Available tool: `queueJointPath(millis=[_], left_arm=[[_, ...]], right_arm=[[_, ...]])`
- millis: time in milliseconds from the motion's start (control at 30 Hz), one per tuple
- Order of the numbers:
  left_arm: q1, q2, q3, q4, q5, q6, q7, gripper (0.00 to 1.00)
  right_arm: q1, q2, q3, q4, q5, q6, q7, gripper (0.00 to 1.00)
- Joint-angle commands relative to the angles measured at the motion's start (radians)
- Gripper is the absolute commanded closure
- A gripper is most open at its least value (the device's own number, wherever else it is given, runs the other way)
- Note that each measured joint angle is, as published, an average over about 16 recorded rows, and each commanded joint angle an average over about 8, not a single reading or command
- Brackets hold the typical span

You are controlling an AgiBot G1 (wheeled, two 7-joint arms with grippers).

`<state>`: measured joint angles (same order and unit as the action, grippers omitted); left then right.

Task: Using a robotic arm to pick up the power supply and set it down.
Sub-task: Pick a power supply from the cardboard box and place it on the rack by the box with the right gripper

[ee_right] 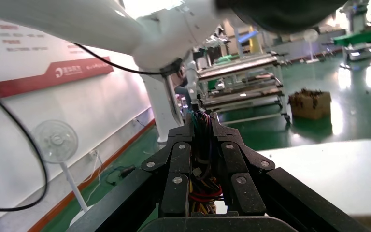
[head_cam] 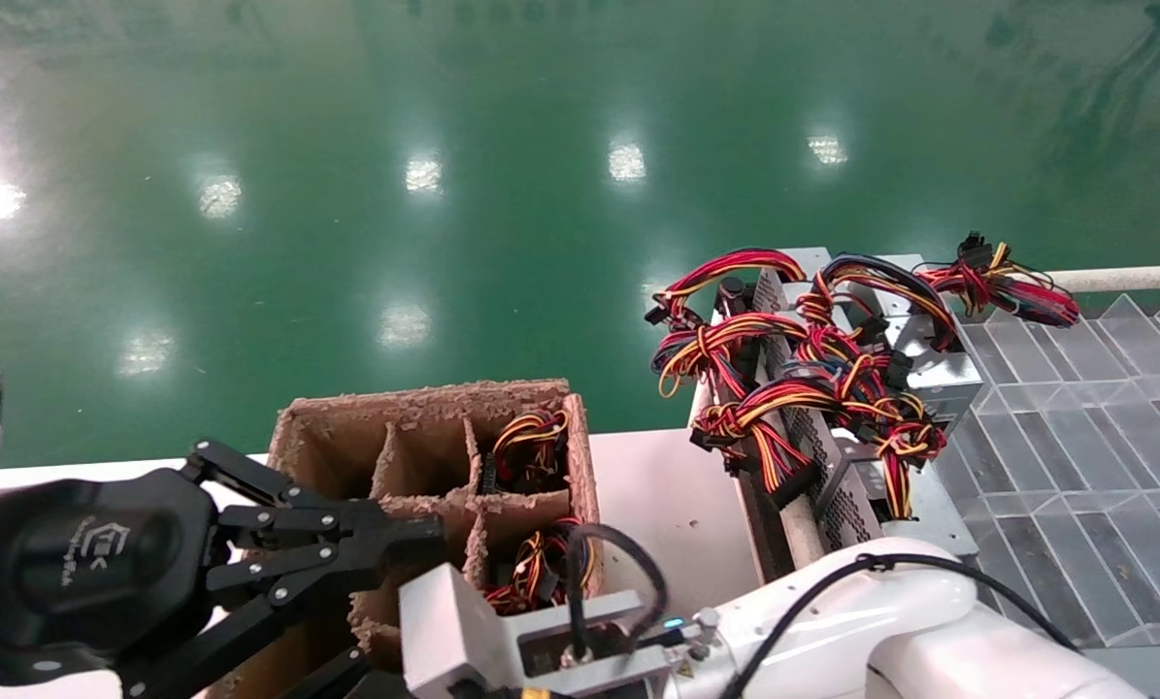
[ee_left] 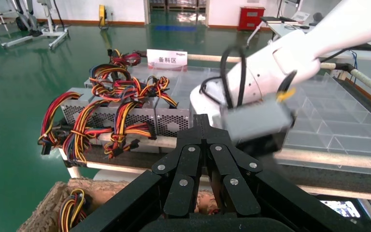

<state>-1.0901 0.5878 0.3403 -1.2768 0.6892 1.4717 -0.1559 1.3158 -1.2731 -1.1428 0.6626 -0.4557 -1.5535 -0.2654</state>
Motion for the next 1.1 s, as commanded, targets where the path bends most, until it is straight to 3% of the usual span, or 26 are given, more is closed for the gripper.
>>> queueJointPath(millis=[33, 267, 700, 1100], left_arm=[[0.000, 0.000, 0.000, 0.000, 0.000, 0.000, 0.000, 1.00], [0.000, 0.000, 0.000, 0.000, 0.000, 0.000, 0.000, 1.00], [0.000, 0.000, 0.000, 0.000, 0.000, 0.000, 0.000, 1.00], [0.000, 0.000, 0.001, 0.000, 0.000, 0.000, 0.000, 1.00]], right_arm=[[0.005, 0.016, 0.000, 0.030, 0.006, -0.002, 0.000, 1.00], [0.035, 0.138, 0.013, 0.214, 0.004, 0.052, 0.042, 1.00], [0.056, 0.393, 0.084, 0.591, 0.058, 0.233, 0.135, 1.00], [0.122, 0.475, 0.157, 0.680, 0.134, 0.263, 0.169, 1.00]])
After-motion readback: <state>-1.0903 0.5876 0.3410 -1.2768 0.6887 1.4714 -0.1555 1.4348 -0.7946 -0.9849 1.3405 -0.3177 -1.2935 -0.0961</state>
